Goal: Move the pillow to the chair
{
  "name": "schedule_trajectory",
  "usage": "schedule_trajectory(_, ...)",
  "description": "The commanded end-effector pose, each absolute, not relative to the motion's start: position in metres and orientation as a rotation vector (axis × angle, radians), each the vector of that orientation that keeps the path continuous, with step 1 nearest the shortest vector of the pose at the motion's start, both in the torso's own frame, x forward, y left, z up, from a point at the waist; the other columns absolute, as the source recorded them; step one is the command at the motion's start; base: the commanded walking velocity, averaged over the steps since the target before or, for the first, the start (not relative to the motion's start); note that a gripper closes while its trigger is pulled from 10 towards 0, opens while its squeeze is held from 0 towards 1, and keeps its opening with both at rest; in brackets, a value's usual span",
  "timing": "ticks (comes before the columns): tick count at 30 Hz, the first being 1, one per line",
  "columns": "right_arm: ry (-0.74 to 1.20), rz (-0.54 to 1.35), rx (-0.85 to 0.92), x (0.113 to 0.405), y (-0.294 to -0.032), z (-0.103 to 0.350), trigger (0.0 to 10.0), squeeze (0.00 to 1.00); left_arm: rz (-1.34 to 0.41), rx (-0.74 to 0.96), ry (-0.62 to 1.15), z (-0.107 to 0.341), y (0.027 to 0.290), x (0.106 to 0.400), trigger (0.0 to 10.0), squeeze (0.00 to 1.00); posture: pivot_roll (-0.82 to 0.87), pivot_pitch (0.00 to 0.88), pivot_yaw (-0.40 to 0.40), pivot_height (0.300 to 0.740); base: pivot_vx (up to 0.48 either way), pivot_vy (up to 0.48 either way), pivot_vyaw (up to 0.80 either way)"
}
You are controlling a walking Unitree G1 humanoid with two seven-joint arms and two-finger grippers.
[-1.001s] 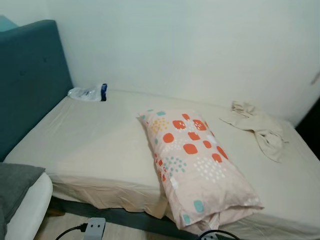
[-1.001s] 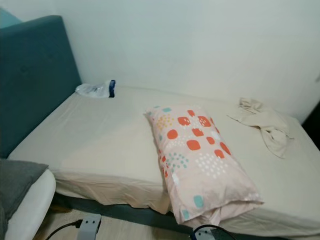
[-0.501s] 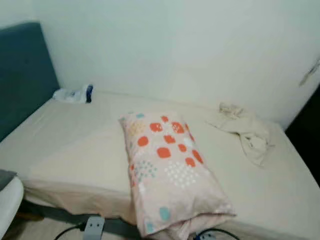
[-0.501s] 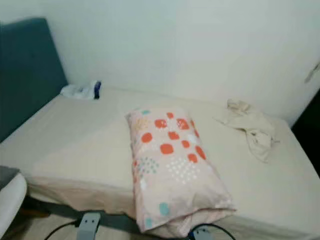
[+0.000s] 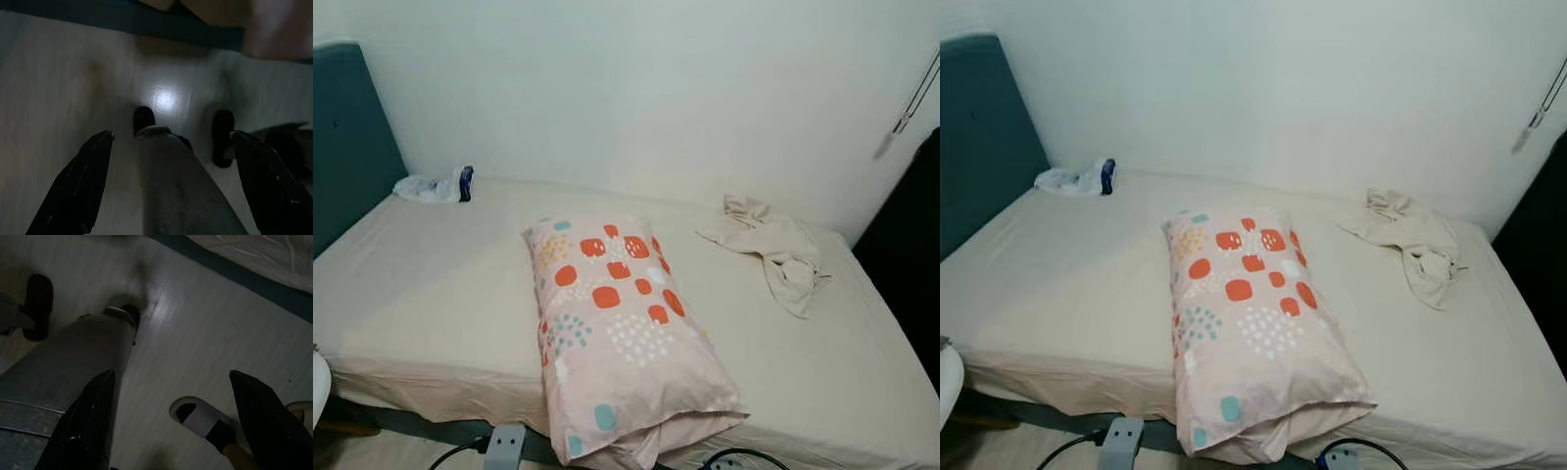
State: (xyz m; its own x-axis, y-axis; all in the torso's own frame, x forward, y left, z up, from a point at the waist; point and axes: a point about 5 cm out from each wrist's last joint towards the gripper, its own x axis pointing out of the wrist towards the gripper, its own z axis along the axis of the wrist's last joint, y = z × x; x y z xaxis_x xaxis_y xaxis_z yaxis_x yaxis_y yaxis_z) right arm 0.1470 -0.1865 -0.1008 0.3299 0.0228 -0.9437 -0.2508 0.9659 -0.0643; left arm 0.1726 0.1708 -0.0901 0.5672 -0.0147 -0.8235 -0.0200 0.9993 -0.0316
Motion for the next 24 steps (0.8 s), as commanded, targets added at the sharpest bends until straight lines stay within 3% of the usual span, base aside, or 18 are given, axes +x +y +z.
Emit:
schedule_trajectory(1, 1.228, 0.186, -0.209, 0.145, -0.184, -0.102, 10.0, 0.00, 0.021, -0.067, 0.943, -0.088, 0.174, 0.176, 10.0, 0.00, 0.10, 0.000, -0.061, 0.739, 0.000, 0.000, 0.00)
schedule_trajectory(11, 1.157, 0.157, -0.174, 0.155, -0.183, -0.098, 10.0, 0.00, -0.028, -0.148, 0.829, -0.073, 0.165, 0.204, 10.0, 0.00, 0.10, 0.000, -0.062, 0.739, 0.153, 0.000, 0.00)
schedule_trajectory(24, 1.150, 0.150, -0.170, 0.158, -0.182, -0.097, 10.0, 0.00, -0.053, -0.180, 0.811, -0.072, 0.161, 0.207, 10.0, 0.00, 0.10, 0.000, -0.055, 0.739, 0.302, 0.000, 0.00)
